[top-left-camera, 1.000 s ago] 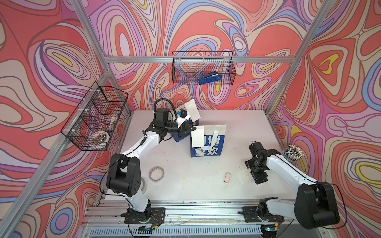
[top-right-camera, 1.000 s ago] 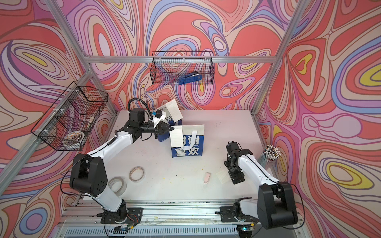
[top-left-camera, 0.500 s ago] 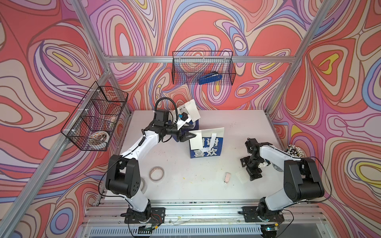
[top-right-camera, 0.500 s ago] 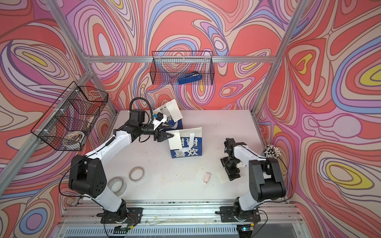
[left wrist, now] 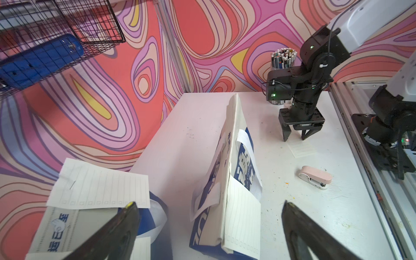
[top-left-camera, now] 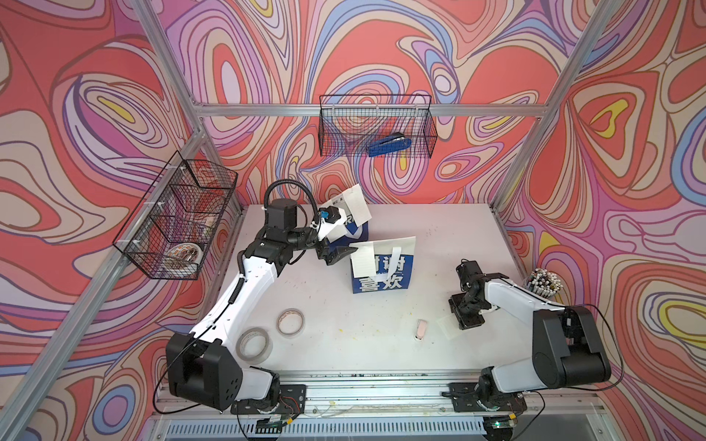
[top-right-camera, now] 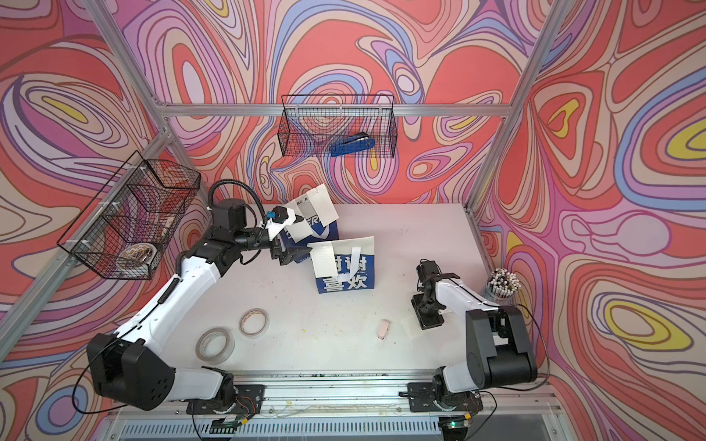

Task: Staple the receipts to the bags
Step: Pick up the receipt from the center of the board.

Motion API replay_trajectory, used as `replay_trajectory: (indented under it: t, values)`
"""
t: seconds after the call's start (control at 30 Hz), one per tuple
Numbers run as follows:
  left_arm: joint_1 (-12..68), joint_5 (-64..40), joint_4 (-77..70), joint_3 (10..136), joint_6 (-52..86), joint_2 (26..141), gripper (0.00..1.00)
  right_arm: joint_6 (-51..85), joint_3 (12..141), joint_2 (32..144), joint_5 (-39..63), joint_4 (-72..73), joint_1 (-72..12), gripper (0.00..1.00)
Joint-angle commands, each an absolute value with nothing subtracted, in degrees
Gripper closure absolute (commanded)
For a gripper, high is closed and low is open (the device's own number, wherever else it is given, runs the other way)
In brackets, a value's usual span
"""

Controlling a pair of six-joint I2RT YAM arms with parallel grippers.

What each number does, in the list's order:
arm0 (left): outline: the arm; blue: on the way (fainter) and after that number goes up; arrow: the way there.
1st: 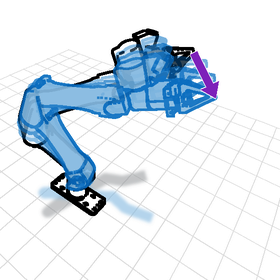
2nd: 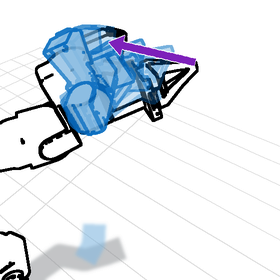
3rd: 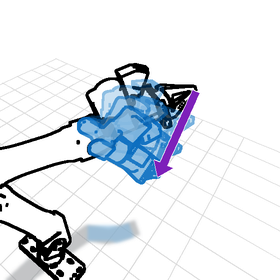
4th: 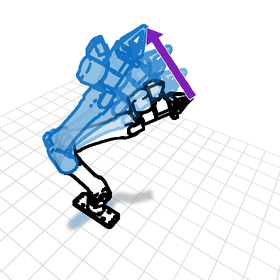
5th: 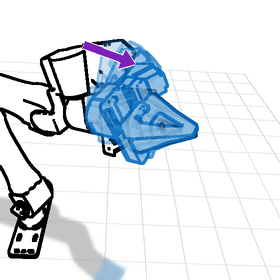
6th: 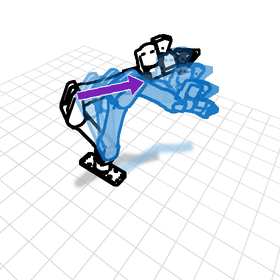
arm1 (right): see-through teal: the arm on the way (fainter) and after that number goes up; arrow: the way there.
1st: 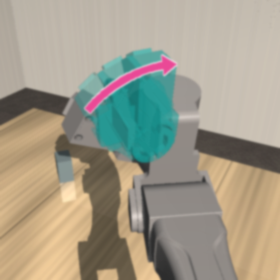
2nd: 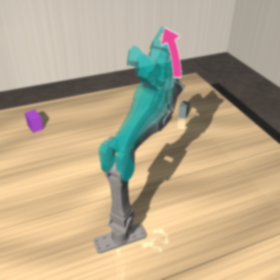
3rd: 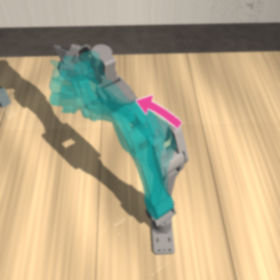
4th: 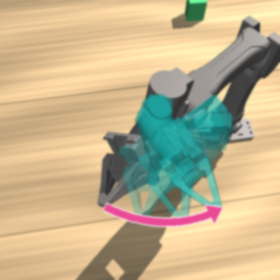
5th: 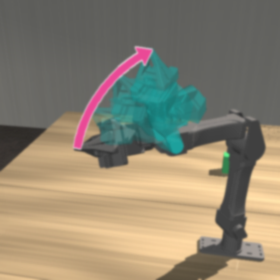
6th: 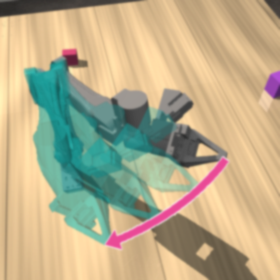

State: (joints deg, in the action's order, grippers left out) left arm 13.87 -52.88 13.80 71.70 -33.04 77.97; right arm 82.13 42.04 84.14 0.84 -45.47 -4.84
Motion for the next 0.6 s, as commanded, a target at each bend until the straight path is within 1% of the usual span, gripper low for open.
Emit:
replay_trajectory:
  t: [0.0,0.07,0.17,0.27,0.33,0.37,0.43,0.47,0.57]
  values:
    - [13.54,-50.72,16.57,70.28,-34.89,76.18,0.0,82.44,37.53,88.45,-3.94,-44.18,-4.55,0.49]
    - [13.54,-50.18,16.52,69.81,-34.81,75.38,0.0,82.35,37.79,89.09,-3.61,-44.98,-4.52,0.55]
    - [13.54,-49.92,15.74,69.1,-34.3,74.28,0.0,82.87,37.43,88.69,-3.58,-44.85,-4.53,0.68]
    - [13.54,-49.79,15.52,68.65,-33.43,73.49,0.0,82.44,37.14,88.24,-3.54,-43.99,-4.49,0.69]
    - [13.54,-50.05,13.58,68.56,-33.01,73.0,0.0,81.86,37.21,87.86,-2.62,-43.76,-4.5,0.67]
    - [13.54,-50.02,13.32,68.58,-32.8,72.71,0.0,81.74,37.51,87.21,-2.86,-44.38,-4.48,0.68]
    - [13.54,-50.23,12.81,68.6,-32.55,72.3,0.0,81.5,37.68,85.34,-3.42,-44.8,-4.5,0.78]
    - [13.54,-50.26,12.31,68.47,-32.23,72.17,0.0,81.39,37.93,84.24,-4.2,-45.24,-4.54,0.8]
    - [13.54,-50.71,9.23,67.9,-29.5,72.07,0.0,80.13,39.95,81.85,-5.37,-47.88,-4.54,0.81]
